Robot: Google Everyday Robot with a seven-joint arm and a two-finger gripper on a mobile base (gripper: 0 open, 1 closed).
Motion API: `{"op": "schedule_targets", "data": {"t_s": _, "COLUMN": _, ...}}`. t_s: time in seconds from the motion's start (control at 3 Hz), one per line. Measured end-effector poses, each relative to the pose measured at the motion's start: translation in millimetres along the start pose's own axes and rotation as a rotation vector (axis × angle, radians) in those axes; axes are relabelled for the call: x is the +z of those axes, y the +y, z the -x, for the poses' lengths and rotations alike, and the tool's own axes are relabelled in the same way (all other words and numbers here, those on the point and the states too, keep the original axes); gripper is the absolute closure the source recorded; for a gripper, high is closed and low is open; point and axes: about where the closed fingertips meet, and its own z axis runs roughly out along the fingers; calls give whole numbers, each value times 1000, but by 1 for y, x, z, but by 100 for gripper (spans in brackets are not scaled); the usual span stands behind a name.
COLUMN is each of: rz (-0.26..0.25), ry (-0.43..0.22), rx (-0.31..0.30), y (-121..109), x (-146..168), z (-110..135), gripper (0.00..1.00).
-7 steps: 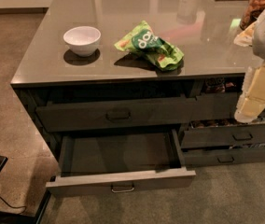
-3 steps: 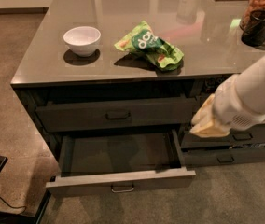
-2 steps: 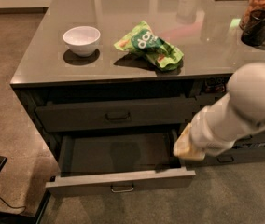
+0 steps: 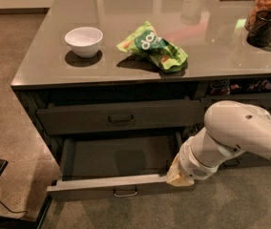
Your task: Close middle drawer
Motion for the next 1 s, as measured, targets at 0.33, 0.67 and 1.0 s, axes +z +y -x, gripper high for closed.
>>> {"op": "schedule_targets", "data": {"t_s": 0.33, "rz": -27, "ry": -31, "rx": -12, "y": -3, "x": 24, "z": -11, "gripper": 100}}
{"op": "schedule_targets", "data": {"t_s": 0.67, "rz": -59, "ry": -148, "rx": -35, "y": -9, "x": 80, "z": -38, "gripper": 100}}
{"op": "schedule_targets", "data": {"t_s": 1.0, "rz": -162, "ry": -294, "rx": -41, "y": -49, "x": 114, "z": -53, "gripper": 100}}
